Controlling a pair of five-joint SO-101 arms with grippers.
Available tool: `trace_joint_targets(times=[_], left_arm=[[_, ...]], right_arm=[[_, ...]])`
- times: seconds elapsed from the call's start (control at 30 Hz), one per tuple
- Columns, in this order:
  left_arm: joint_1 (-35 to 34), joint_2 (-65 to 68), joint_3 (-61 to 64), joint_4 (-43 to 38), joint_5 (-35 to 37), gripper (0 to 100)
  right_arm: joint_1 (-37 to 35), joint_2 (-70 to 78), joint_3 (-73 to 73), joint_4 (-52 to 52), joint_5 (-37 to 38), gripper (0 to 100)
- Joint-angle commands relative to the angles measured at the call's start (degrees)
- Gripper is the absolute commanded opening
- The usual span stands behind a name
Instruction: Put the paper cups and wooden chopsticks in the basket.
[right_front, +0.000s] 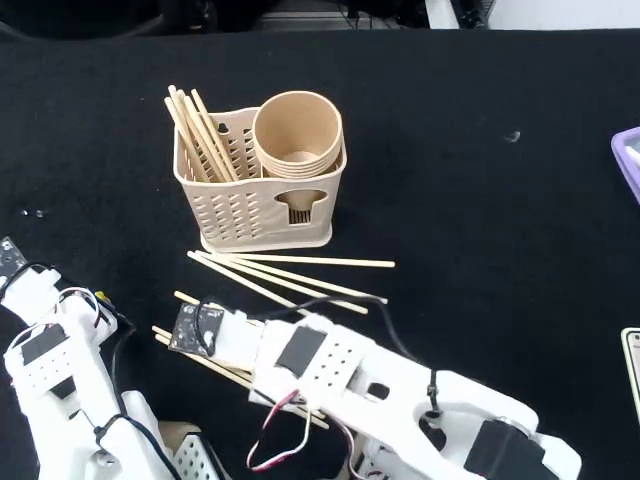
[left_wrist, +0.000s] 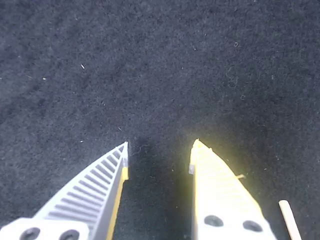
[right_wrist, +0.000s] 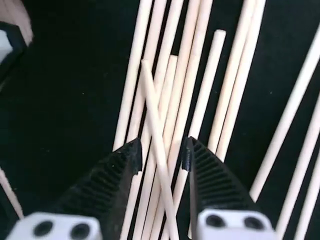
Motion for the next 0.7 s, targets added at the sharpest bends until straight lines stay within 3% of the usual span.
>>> trace_joint_targets(times=[0.0, 0.33, 0.67], left_arm=[[0.48, -0.79, -1.27, -1.14, -0.09, 21], [0.48, -0.79, -1.27, -1.14, -0.09, 21], [0.48, -0.79, -1.27, -1.23, -0.09, 21]], right_arm=[[-0.97, -2.15, 0.92, -2.90, -0.44, 13.7], [0.44, -2.07, 3.56, -5.10, 0.09, 13.4], [13.71, -2.07, 3.21, -5.01, 8.00, 13.4]])
